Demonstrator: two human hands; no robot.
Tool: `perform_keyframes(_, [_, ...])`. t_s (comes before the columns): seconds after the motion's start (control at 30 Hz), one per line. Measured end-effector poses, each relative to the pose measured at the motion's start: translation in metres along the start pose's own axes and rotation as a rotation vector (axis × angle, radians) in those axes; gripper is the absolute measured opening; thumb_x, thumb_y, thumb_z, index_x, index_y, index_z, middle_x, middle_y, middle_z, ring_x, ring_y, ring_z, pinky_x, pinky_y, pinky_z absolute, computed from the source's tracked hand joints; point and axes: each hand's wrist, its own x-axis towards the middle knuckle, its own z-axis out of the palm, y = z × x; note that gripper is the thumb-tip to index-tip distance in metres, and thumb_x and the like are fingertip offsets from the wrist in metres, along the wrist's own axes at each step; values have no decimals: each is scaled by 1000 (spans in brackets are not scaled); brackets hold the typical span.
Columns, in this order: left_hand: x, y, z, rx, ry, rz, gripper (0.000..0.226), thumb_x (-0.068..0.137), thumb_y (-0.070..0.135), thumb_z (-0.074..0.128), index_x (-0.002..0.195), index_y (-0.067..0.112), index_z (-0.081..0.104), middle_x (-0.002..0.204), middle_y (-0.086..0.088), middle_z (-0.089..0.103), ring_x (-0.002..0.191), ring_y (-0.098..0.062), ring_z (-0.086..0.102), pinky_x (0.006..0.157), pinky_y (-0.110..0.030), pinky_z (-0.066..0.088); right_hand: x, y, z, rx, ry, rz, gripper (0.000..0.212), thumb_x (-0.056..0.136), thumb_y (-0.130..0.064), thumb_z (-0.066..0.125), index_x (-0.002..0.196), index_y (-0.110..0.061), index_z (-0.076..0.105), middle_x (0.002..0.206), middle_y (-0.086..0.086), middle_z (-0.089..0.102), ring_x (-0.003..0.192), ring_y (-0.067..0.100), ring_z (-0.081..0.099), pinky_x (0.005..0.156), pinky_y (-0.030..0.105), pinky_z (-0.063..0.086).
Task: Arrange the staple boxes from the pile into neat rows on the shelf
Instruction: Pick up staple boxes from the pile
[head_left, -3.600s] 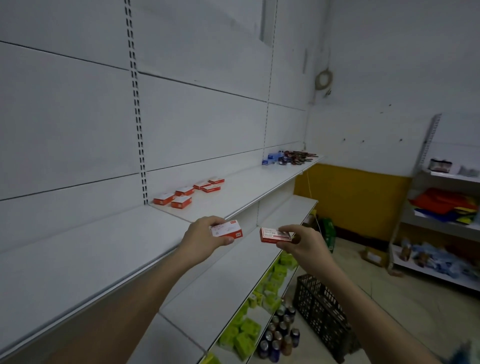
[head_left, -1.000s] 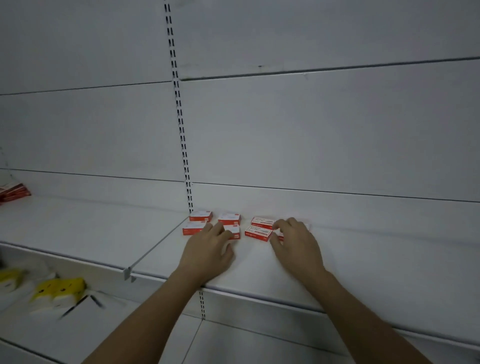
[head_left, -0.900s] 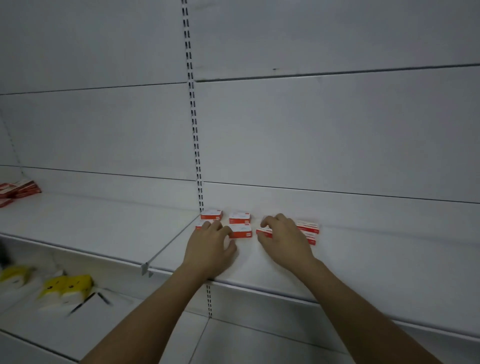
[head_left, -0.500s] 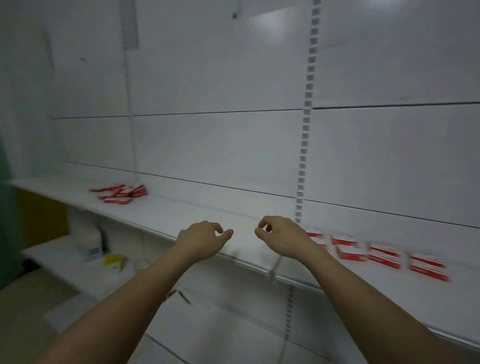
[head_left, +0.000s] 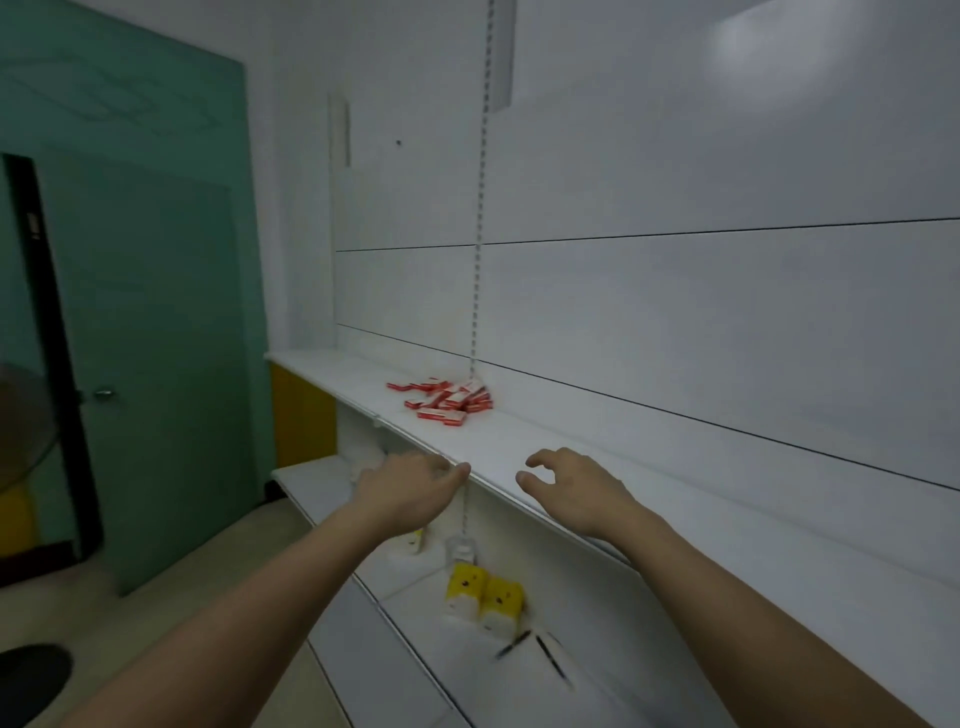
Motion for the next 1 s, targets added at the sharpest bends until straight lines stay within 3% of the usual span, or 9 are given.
perform_keyframes(0.2, [84,-68,14,-19,1,-99,57,89,68,28,123,34,59,130,1,59,117,-23,54,99,-45,43,121,-13,60,123,13,-69,48,91,-55,42,131,-29,50,136,-2,48,119,19,49,92,38,42])
perform_keyframes(0.4, [189,-96,5,26,30,-143,60,90,68,28,132,32,53,139,0,53,124,-24,50,101,-46,42,236,-25,79,197,33,-97,46,89,-51,47,128,-27,53,134,-3,53,118,19,52,92,38,43])
perform_keyframes(0.6, [253,-139,14,12,54,-161,57,91,66,30,128,31,56,134,0,56,118,-22,54,97,-44,46,318,-43,109,155,2,-121,40,90,-43,49,122,-23,57,126,-2,60,111,20,56,85,34,47])
perform_keyframes(0.77, [305,-199,6,-23,43,-165,59,91,67,29,129,29,55,134,-1,56,118,-22,54,97,-45,46,378,-66,140,132,-54,-102,33,89,-38,50,115,-19,60,101,-1,64,90,18,60,69,29,46])
perform_keyframes(0.9, [352,-253,1,-55,28,-138,57,91,65,33,130,28,54,136,-1,54,119,-21,53,98,-44,46,432,-91,162,92,-54,-80,38,89,-39,52,121,-20,58,120,3,60,103,22,59,84,32,46])
perform_keyframes(1.0, [386,-294,0,-99,11,-92,55,92,62,37,131,27,53,137,0,53,120,-19,53,100,-43,46,473,-108,175,75,-31,-50,36,89,-36,51,120,-20,58,119,4,61,98,20,57,80,30,45])
